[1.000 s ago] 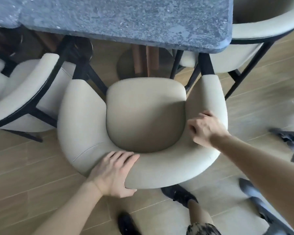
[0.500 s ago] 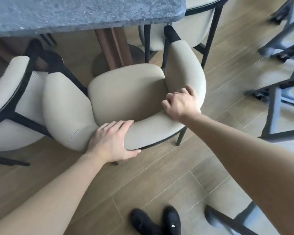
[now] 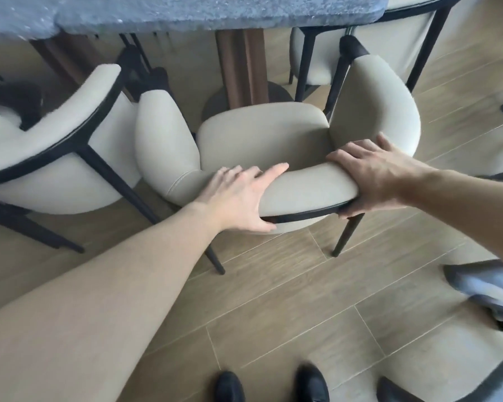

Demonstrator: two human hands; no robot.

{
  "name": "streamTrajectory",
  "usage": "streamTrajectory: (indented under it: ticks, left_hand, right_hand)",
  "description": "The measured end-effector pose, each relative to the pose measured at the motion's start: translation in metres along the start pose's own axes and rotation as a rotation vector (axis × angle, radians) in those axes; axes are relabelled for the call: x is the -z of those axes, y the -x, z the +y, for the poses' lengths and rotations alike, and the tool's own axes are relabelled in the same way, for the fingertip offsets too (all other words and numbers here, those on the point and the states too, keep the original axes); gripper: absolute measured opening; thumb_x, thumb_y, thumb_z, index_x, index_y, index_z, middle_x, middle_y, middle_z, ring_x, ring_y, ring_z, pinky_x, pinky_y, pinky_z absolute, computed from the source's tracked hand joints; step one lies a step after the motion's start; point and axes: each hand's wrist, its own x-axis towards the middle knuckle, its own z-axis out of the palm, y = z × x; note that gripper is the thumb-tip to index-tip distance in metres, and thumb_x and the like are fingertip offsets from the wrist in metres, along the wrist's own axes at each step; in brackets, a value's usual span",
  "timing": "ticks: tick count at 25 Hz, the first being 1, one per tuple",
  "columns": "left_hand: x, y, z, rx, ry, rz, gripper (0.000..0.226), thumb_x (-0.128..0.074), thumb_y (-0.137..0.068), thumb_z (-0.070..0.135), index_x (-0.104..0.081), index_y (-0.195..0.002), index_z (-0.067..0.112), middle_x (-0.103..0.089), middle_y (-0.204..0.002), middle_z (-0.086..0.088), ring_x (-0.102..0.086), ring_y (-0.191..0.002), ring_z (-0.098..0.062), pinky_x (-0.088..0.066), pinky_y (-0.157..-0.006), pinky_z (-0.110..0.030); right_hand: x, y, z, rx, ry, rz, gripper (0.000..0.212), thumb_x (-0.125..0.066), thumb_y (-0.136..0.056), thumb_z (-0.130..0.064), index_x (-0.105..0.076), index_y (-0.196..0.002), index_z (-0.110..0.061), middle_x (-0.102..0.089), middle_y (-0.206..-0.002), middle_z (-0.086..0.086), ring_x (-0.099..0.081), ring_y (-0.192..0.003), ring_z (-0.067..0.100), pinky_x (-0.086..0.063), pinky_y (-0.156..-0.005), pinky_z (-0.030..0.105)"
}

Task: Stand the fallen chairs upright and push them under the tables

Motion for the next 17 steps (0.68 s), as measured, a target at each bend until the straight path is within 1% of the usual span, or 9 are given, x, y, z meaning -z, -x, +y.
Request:
streamTrajectory:
  ticks: [1, 2, 4, 5, 6, 9, 12, 15, 17]
  left_hand:
    - [0.0, -0.001, 0.002, -0.012, 0.001, 0.037, 0.111, -0.068, -0.066, 0.075, -0.011, -0.156, 0.043, -0.06, -0.131, -0.003, -0.059, -0.12, -0.034, -0.041, -0.103, -0.045]
    - [-0.003, 0.0, 0.002, -0.025, 0.005, 0.057, 0.108, -0.069, -0.067, 0.074, -0.014, -0.155, 0.042, -0.061, -0.125, -0.003, -0.059, -0.117, -0.033, -0.042, -0.1, -0.044]
    - [-0.006, 0.0, 0.001, -0.031, 0.018, 0.076, 0.104, -0.07, -0.068, 0.073, -0.019, -0.154, 0.042, -0.061, -0.122, -0.002, -0.059, -0.117, -0.032, -0.041, -0.098, -0.044]
    - [-0.006, -0.001, -0.001, -0.03, 0.017, 0.075, 0.104, -0.071, -0.069, 0.073, -0.02, -0.154, 0.042, -0.061, -0.122, -0.002, -0.059, -0.117, -0.032, -0.041, -0.097, -0.043]
    - [-0.005, -0.002, -0.004, -0.042, 0.014, 0.075, 0.104, -0.07, -0.07, 0.073, -0.02, -0.155, 0.041, -0.062, -0.122, -0.002, -0.059, -0.117, -0.032, -0.042, -0.096, -0.043]
    - [-0.009, -0.007, -0.01, -0.113, -0.035, 0.091, 0.108, -0.067, -0.07, 0.079, -0.018, -0.157, 0.04, -0.064, -0.12, -0.003, -0.062, -0.114, -0.033, -0.043, -0.091, -0.041]
    - [-0.005, -0.008, -0.036, -0.15, -0.053, 0.074, 0.109, -0.064, -0.07, 0.082, -0.015, -0.158, 0.041, -0.064, -0.12, -0.002, -0.063, -0.113, -0.033, -0.042, -0.088, -0.04]
    - [0.004, -0.008, -0.084, -0.147, -0.023, 0.013, 0.108, -0.064, -0.071, 0.08, -0.011, -0.158, 0.046, -0.061, -0.121, 0.001, -0.06, -0.117, -0.03, -0.043, -0.09, -0.041]
    - [0.008, -0.012, -0.112, -0.141, -0.023, -0.015, 0.108, -0.065, -0.07, 0.08, -0.01, -0.157, 0.048, -0.06, -0.119, 0.003, -0.06, -0.117, -0.029, -0.045, -0.09, -0.041]
  right_hand:
    - [0.0, -0.003, -0.002, -0.007, 0.031, 0.002, 0.112, -0.071, -0.044, -0.083, -0.04, -0.137, -0.028, -0.056, -0.124, -0.003, -0.05, -0.121, 0.026, -0.035, -0.104, 0.048]
    - [0.002, -0.007, -0.006, -0.01, 0.053, -0.012, 0.11, -0.07, -0.041, -0.084, -0.043, -0.131, -0.028, -0.056, -0.114, -0.005, -0.053, -0.115, 0.026, -0.041, -0.099, 0.046]
    - [0.012, -0.011, -0.011, -0.013, 0.1, -0.093, 0.102, -0.058, -0.033, -0.09, -0.041, -0.116, -0.032, -0.044, -0.093, -0.011, -0.055, -0.101, 0.023, -0.051, -0.085, 0.042]
    - [0.019, -0.013, -0.014, -0.016, 0.124, -0.153, 0.098, -0.052, -0.031, -0.09, -0.039, -0.11, -0.033, -0.038, -0.087, -0.012, -0.056, -0.097, 0.021, -0.054, -0.079, 0.039]
    - [0.025, -0.017, -0.017, -0.024, 0.137, -0.205, 0.095, -0.048, -0.03, -0.09, -0.037, -0.107, -0.034, -0.036, -0.085, -0.013, -0.057, -0.095, 0.019, -0.055, -0.075, 0.038]
    - [0.037, -0.023, -0.027, -0.067, 0.186, -0.27, 0.094, -0.049, -0.031, -0.09, -0.038, -0.11, -0.04, -0.043, -0.088, -0.014, -0.061, -0.095, 0.015, -0.055, -0.066, 0.033]
    - [0.048, -0.035, -0.044, -0.082, 0.233, -0.272, 0.092, -0.048, -0.031, -0.09, -0.036, -0.109, -0.043, -0.046, -0.091, -0.015, -0.063, -0.096, 0.014, -0.053, -0.065, 0.032]
    - [0.061, -0.061, -0.069, -0.092, 0.219, -0.253, 0.09, -0.059, -0.036, -0.087, -0.038, -0.11, -0.04, -0.042, -0.089, -0.012, -0.065, -0.097, 0.018, -0.042, -0.059, 0.03]
    - [0.068, -0.078, -0.082, -0.098, 0.198, -0.211, 0.091, -0.066, -0.039, -0.085, -0.039, -0.112, -0.038, -0.043, -0.09, -0.009, -0.066, -0.095, 0.021, -0.037, -0.059, 0.03]
